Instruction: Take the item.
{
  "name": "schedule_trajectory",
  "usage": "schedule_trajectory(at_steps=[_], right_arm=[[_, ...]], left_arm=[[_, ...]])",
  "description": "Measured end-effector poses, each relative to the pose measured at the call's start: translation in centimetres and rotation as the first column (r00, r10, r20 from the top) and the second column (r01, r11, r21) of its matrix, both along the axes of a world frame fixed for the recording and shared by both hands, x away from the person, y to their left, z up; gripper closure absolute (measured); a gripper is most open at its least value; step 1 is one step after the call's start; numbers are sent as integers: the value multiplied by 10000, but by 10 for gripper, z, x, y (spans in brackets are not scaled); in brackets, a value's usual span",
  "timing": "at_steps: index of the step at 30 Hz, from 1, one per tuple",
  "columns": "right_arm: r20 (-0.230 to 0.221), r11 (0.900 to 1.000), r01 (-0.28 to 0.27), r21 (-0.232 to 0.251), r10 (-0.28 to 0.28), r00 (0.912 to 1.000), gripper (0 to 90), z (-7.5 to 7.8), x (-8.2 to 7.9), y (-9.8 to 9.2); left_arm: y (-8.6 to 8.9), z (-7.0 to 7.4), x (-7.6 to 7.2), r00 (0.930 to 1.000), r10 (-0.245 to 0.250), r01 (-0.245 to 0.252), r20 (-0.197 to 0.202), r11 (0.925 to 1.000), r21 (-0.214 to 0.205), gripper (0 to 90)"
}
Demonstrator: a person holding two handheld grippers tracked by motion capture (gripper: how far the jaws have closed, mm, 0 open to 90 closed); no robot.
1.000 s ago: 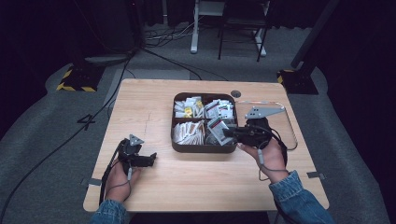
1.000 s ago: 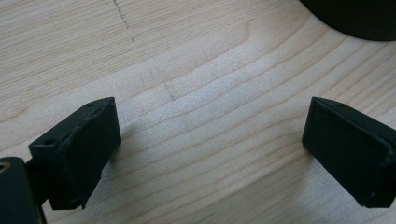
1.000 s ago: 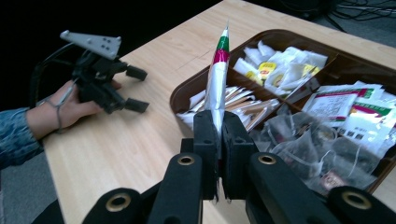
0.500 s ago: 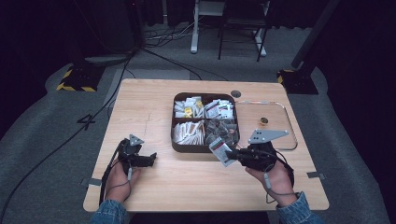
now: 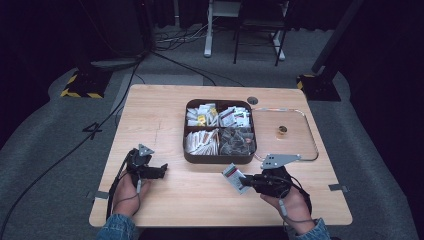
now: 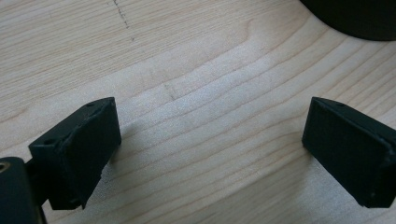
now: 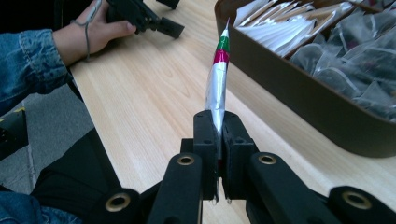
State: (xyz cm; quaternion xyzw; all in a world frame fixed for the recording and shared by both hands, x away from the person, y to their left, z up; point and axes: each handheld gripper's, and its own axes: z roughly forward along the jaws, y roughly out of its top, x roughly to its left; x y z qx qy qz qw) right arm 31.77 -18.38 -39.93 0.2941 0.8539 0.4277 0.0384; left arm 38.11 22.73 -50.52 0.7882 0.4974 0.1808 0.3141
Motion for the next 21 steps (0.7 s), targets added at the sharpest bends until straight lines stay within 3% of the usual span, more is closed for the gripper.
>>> schedule_trajectory(at_steps=[6, 17, 21], right_arm=[[-393, 9985, -338, -419, 322, 9987, 861, -17, -5, 8], [-1005, 9954, -678, -676, 608, 9931, 861, -38, -8, 19], [-1416, 9910, -965, -931, 827, 9865, 861, -48, -11, 24]], left_arm=[[0, 0, 0, 10000, -1, 1, 2, 10000, 3, 46], [0, 0, 0, 10000, 0, 0, 4, 10000, 3, 46], [0, 0, 0, 10000, -1, 1, 0, 10000, 4, 46]])
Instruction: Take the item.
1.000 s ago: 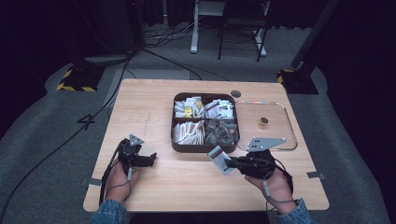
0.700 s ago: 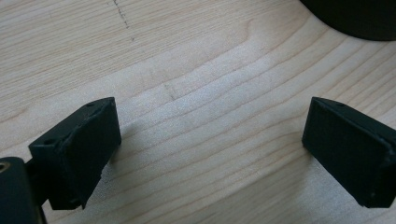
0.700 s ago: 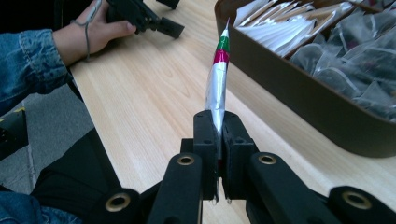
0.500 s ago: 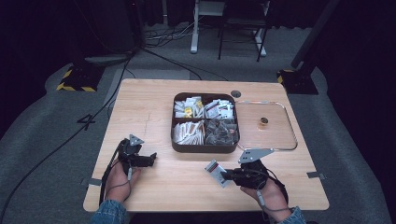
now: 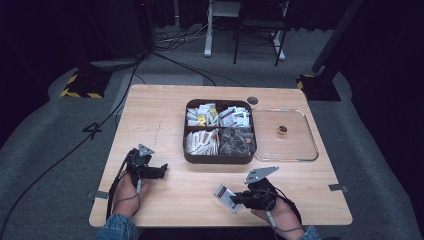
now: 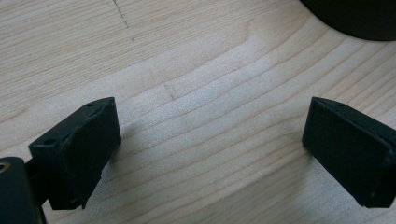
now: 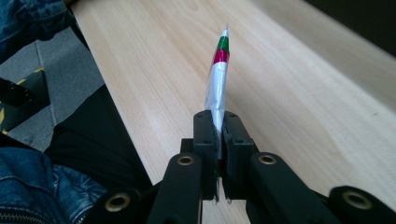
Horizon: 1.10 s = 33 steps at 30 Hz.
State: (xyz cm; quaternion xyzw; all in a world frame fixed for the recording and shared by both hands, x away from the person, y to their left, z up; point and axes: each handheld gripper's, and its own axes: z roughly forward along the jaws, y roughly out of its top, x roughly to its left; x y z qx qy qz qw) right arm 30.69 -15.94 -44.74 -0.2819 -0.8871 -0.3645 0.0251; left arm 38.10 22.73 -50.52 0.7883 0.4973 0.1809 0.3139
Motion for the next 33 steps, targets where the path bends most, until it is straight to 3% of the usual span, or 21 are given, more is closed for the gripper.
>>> schedule_trajectory(at_steps=[8, 15, 16, 20, 24, 33], right_arm=[[-472, 9999, -144, 15, 144, 9988, 859, -10, 0, 5], [-556, 9999, -138, 4, 138, 9984, 852, -11, 1, 6], [-563, 9999, -139, -7, 139, 9983, 836, -11, 1, 6], [-143, 9996, 234, 132, -232, 9996, 578, -11, 2, 4], [249, 9967, 706, 388, -716, 9971, 445, -6, 5, -1], [720, 9963, 633, 589, -675, 9951, 387, 2, 7, -4]], left_arm=[[0, 0, 0, 10000, 1, -1, 3, 10000, -1, 46], [0, 0, 0, 10000, 0, 0, 1, 10000, -1, 46], [0, 0, 0, 10000, 0, 0, -1, 10000, 0, 47], [0, 0, 0, 10000, 1, -1, 2, 10000, -1, 46], [0, 0, 0, 10000, 1, -1, 4, 10000, 0, 46], [0, 0, 0, 10000, 2, -2, 1, 10000, 0, 47]])
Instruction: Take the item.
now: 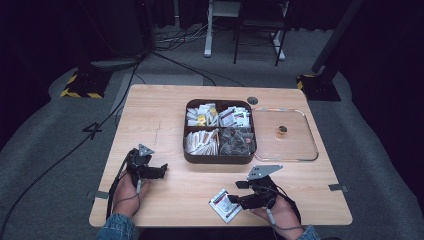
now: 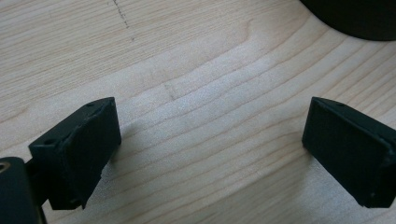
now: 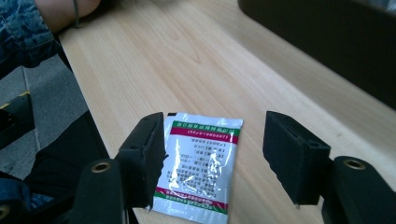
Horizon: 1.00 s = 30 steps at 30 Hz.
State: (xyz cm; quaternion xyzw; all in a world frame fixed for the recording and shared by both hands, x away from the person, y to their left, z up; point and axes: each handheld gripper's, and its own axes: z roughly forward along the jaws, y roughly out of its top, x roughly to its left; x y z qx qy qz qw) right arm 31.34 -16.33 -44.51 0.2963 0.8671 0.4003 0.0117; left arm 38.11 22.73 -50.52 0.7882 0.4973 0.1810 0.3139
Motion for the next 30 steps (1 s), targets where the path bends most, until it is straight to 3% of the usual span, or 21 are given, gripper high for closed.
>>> schedule_trajectory(at_steps=[8, 14, 18, 23, 30], right_arm=[[815, 9986, 515, 113, -522, 9953, 360, 18, 8, -23], [1530, 9936, 1120, -154, -1084, 9823, 353, 25, 16, -48], [1731, 9898, 1396, -286, -1327, 9759, 350, 25, 20, -58], [1930, 9802, 1857, -693, -1694, 9665, 352, 18, 25, -76], [1476, 9581, 2671, -1029, -2509, 9567, 344, -9, 36, -105]], left_arm=[[0, 0, 0, 10000, 1, -1, 0, 10000, -4, 46], [0, 0, 0, 10000, 1, -1, 2, 10000, -2, 46], [0, 0, 0, 10000, -2, 2, 0, 10000, 0, 46], [0, 0, 0, 10000, 6, -6, -4, 10000, 8, 46], [0, 0, 0, 10000, 2, -2, 8, 10000, 21, 46]])
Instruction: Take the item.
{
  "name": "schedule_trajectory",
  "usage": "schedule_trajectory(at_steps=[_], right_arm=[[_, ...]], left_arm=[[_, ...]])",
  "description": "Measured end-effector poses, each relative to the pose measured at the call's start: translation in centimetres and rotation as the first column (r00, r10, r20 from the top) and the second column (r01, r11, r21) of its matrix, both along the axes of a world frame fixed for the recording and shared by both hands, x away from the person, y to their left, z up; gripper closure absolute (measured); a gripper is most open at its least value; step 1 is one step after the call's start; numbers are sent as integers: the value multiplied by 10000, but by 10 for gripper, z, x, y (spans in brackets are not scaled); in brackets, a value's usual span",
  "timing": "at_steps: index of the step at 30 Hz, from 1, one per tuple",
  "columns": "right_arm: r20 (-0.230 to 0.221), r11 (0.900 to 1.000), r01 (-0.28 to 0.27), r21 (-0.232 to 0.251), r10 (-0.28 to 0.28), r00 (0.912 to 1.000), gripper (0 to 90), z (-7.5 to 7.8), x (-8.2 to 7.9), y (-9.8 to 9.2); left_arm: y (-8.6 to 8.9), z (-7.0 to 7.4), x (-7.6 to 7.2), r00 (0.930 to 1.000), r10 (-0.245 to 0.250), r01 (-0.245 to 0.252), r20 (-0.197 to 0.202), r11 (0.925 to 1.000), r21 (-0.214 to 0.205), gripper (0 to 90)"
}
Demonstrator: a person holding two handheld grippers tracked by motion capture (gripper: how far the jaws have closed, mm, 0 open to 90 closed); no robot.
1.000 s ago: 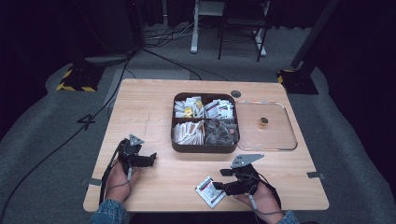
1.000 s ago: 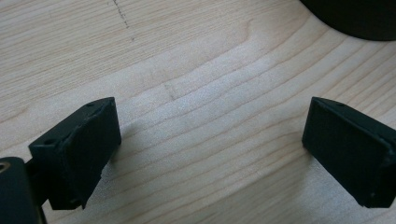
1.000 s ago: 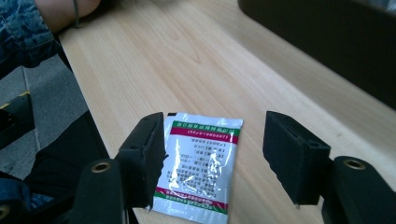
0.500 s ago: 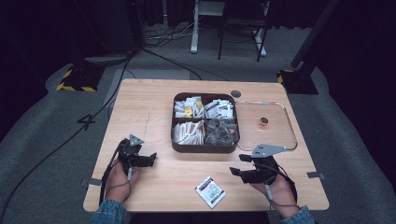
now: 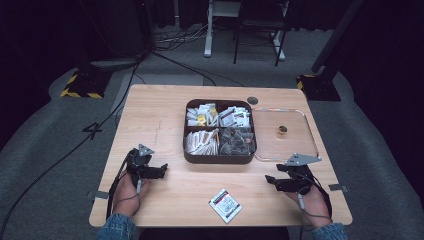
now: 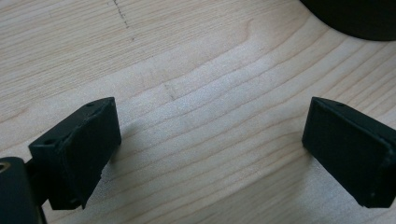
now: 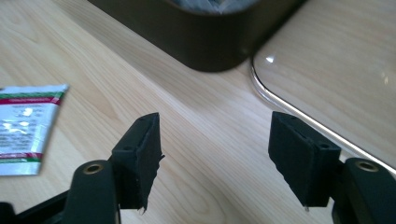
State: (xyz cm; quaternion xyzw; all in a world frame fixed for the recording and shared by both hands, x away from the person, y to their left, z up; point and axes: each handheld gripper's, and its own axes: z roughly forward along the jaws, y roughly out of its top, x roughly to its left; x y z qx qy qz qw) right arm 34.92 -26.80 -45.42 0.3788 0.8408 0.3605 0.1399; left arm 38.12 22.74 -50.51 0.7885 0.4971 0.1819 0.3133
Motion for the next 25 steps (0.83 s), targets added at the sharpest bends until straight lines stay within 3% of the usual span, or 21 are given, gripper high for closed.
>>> schedule_trajectory(at_steps=[8, 13, 16, 17, 25], right_arm=[[-140, 9988, 472, -150, -474, 9988, 328, -25, 5, -10], [-99, 9984, 447, -334, -450, 9989, 304, -34, 7, -12], [222, 9987, 289, -415, -280, 9994, 206, -44, 8, -13], [383, 9995, 237, -203, -229, 9990, 136, -48, 9, -14], [473, 9999, 62, -121, -56, 9989, 120, -50, 12, -14]], left_arm=[[0, 0, 0, 10000, -12, 12, 6, 10000, 25, 46], [0, 0, 0, 10000, -10, 10, 6, 10000, 24, 46], [0, 0, 0, 10000, -10, 10, 5, 10000, 24, 46], [0, 0, 0, 10000, -11, 11, 5, 10000, 24, 46], [0, 0, 0, 10000, -2, 2, 7, 10000, 18, 47]])
